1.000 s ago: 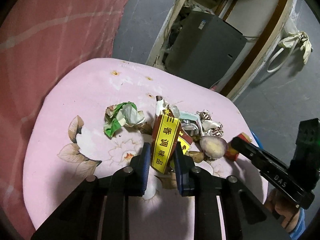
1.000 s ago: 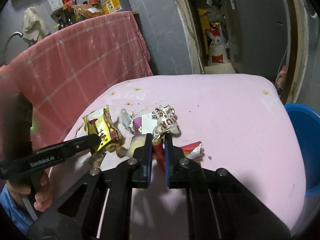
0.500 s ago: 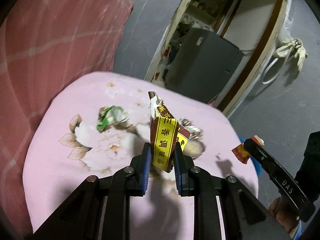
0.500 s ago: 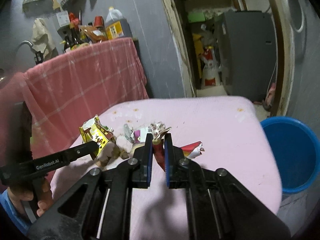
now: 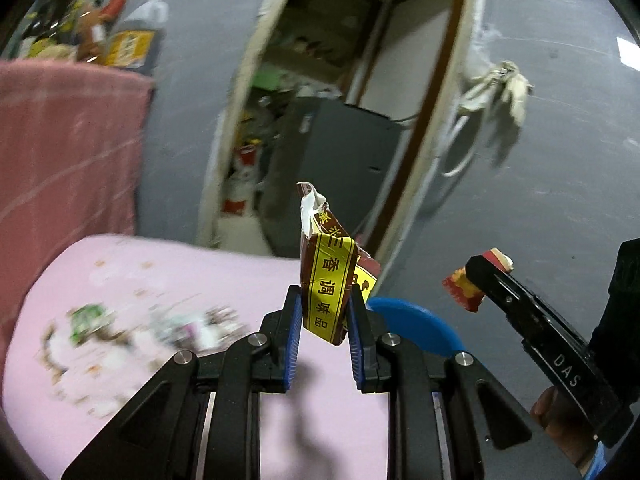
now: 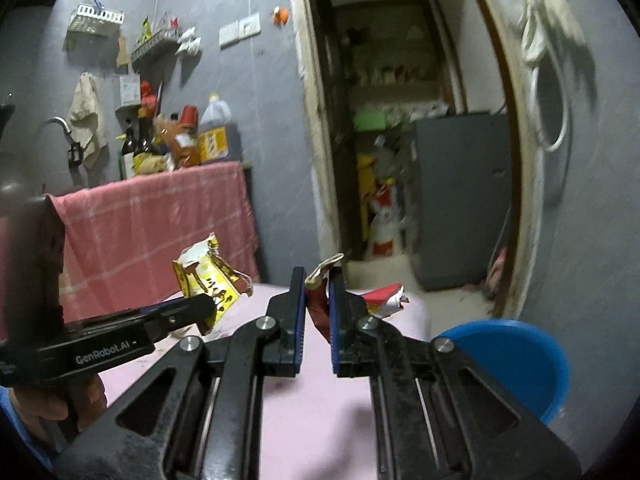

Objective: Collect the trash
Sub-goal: 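Carry both packets over the blue basin and open both tools to drop them, then move both tools back above the remaining trash on the stool, then grasp the green wrapper with the left tool while the right tool grasps the peeled lump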

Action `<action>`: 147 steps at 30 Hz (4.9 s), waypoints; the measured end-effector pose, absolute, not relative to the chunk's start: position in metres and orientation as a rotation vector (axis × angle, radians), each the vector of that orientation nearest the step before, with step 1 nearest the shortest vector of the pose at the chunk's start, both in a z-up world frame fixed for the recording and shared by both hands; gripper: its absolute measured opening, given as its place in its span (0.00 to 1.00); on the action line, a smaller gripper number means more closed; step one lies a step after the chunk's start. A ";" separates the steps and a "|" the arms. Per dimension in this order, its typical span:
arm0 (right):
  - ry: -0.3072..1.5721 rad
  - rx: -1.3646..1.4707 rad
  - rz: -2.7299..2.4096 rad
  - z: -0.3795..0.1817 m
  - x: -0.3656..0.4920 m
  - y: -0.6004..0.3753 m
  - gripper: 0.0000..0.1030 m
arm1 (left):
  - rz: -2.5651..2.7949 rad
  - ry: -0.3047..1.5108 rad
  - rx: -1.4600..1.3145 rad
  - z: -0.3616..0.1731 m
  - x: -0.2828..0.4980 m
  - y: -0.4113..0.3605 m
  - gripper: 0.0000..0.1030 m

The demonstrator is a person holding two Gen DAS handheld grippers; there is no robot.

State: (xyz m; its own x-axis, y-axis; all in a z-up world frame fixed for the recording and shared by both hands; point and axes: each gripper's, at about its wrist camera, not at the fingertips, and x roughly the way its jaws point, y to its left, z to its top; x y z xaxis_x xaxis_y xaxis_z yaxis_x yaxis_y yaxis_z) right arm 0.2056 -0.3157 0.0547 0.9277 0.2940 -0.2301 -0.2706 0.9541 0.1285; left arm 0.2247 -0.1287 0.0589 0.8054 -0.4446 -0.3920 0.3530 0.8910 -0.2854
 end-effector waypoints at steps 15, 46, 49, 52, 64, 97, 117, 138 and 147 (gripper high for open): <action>0.334 0.183 0.126 0.022 0.246 -0.442 0.10 | -0.582 0.600 -0.087 0.030 0.297 -0.257 0.18; 0.557 0.373 0.056 -0.045 0.311 -0.501 0.36 | -0.494 0.947 -0.140 -0.034 0.380 -0.287 0.30; 0.533 0.362 0.060 -0.033 0.304 -0.495 0.43 | -0.483 0.911 -0.169 -0.024 0.374 -0.274 0.35; 0.493 0.345 0.066 -0.016 0.293 -0.487 0.54 | -0.473 0.861 -0.188 -0.009 0.367 -0.261 0.42; 0.305 0.257 0.130 0.051 0.244 -0.427 0.94 | -0.377 0.570 -0.224 0.062 0.313 -0.183 0.82; 0.146 0.149 0.284 0.062 0.165 -0.257 1.00 | -0.021 0.245 -0.034 0.068 0.153 -0.017 0.98; 0.422 0.096 0.354 -0.001 0.228 -0.221 1.00 | 0.015 0.474 -0.041 0.003 0.185 0.031 0.98; 0.744 0.053 0.470 -0.043 0.288 -0.193 0.72 | -0.085 0.696 -0.093 -0.020 0.266 0.038 0.91; 0.784 0.026 0.539 -0.048 0.293 -0.173 0.61 | -0.138 0.783 -0.167 -0.025 0.297 0.041 0.62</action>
